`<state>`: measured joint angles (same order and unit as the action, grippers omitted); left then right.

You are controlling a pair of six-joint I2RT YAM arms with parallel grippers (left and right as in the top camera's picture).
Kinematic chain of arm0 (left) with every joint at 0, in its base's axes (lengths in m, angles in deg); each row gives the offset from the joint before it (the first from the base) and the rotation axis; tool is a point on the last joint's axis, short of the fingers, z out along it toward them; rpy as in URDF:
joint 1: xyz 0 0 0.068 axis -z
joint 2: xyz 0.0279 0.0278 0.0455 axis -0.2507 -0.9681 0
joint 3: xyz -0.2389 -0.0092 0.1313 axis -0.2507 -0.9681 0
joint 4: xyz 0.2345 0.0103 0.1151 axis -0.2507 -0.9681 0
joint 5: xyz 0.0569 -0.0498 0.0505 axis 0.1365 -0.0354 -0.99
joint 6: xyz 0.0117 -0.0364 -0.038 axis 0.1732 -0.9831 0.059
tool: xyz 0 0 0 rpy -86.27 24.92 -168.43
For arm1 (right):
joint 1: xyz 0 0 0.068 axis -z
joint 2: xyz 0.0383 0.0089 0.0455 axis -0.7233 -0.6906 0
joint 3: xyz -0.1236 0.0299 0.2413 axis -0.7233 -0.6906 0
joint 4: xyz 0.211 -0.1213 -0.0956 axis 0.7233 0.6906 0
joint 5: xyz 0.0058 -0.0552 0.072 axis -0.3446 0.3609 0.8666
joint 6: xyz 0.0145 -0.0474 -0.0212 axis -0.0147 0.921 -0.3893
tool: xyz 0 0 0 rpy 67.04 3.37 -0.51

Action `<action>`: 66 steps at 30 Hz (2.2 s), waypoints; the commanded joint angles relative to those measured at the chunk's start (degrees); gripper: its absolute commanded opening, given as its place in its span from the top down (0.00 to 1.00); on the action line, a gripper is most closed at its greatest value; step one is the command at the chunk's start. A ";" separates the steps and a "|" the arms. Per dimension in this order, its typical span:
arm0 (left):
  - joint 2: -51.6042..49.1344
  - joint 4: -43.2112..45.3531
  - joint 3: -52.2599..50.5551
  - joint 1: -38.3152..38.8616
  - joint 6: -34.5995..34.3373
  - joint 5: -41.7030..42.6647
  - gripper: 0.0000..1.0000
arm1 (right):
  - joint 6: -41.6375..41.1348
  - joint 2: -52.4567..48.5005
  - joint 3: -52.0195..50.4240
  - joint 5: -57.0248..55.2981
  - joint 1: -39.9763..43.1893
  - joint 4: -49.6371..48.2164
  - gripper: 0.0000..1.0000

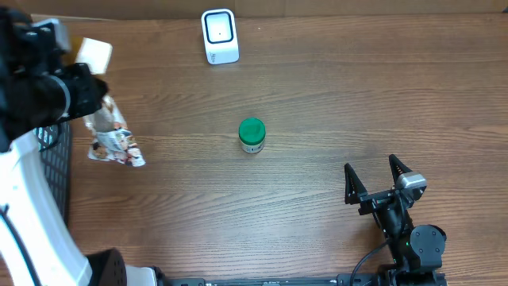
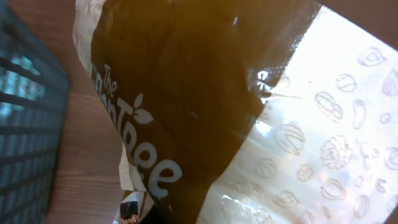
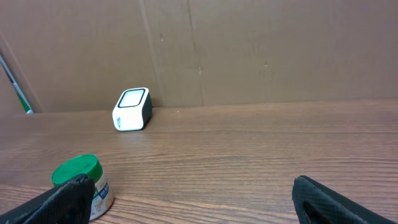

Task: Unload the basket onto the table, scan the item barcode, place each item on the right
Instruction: 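Lift the snack bag out and carry it toward the scanner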

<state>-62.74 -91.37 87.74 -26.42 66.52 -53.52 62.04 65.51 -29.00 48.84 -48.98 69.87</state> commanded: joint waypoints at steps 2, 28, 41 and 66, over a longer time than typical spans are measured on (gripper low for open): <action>-3.85 -0.15 -2.43 4.22 -1.46 0.09 0.95 | 0.04 0.42 -0.61 0.04 -0.28 -0.33 0.00; -5.62 38.62 -56.70 15.43 -14.27 -3.34 0.95 | 0.07 0.42 -0.61 0.04 -0.28 -0.33 0.00; -5.62 43.58 -58.23 15.85 -8.96 -1.29 0.47 | 0.04 0.42 -0.61 0.04 -0.28 -0.33 0.00; -5.60 25.70 -44.92 15.56 -26.93 -29.07 0.96 | 0.07 0.42 -0.61 0.04 -0.28 -0.31 0.00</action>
<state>-66.67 -66.56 47.94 -11.12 50.80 -72.51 62.07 65.51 -29.00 48.84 -49.00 69.89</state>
